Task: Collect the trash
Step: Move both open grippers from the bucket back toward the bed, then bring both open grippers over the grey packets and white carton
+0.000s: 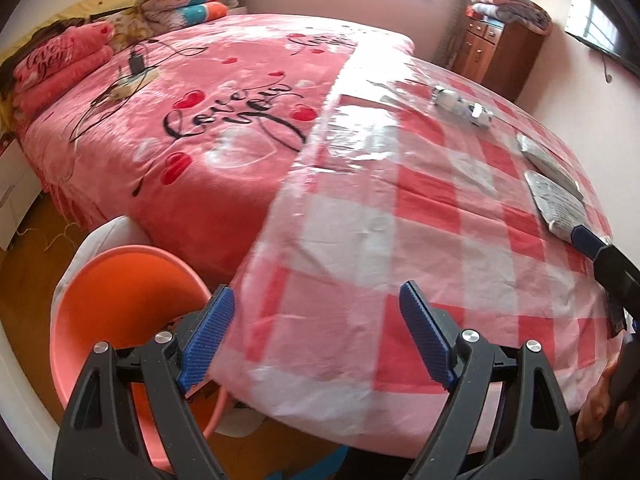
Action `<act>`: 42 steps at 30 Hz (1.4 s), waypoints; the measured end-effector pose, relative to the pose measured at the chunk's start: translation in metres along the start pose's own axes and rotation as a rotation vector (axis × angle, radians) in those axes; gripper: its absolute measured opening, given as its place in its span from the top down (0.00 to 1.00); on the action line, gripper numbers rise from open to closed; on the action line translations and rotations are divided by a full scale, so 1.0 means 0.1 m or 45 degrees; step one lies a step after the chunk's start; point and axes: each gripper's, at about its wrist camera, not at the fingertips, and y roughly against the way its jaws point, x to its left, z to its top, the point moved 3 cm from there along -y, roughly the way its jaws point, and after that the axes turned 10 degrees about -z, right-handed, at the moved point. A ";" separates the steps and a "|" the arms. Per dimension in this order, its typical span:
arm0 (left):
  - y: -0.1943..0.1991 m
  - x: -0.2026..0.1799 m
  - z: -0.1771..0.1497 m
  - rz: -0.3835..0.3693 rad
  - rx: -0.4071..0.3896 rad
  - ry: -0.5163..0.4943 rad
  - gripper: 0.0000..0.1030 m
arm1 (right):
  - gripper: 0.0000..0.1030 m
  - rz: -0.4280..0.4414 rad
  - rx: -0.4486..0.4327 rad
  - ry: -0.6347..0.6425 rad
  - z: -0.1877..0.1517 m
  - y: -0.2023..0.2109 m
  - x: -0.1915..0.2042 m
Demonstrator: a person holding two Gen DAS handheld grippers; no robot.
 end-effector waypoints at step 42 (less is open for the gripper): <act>-0.59 -2.02 0.34 -0.338 0.107 -0.704 0.17 | 0.08 -0.187 -0.249 -0.332 0.11 0.89 -1.38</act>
